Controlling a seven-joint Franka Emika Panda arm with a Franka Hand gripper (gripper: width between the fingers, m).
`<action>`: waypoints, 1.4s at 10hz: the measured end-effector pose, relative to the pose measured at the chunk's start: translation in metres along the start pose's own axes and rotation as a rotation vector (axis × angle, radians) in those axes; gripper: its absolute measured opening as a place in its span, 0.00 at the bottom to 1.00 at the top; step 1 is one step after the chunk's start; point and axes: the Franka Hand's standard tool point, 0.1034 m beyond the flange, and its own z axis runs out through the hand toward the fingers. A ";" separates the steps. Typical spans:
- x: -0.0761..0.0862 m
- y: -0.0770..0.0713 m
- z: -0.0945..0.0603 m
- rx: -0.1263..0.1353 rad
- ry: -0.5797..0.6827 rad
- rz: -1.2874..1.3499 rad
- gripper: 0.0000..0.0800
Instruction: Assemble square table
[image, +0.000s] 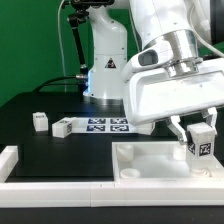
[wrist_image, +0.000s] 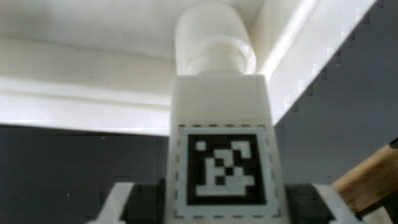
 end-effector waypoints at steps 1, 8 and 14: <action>0.001 0.001 0.002 -0.011 0.017 -0.002 0.36; 0.003 0.002 0.005 -0.038 0.061 0.025 0.67; 0.003 0.003 0.005 -0.038 0.060 0.026 0.81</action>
Offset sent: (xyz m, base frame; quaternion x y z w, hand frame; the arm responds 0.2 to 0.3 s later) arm -0.0102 -0.0088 -0.0271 -0.0309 -0.0194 0.0425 0.9984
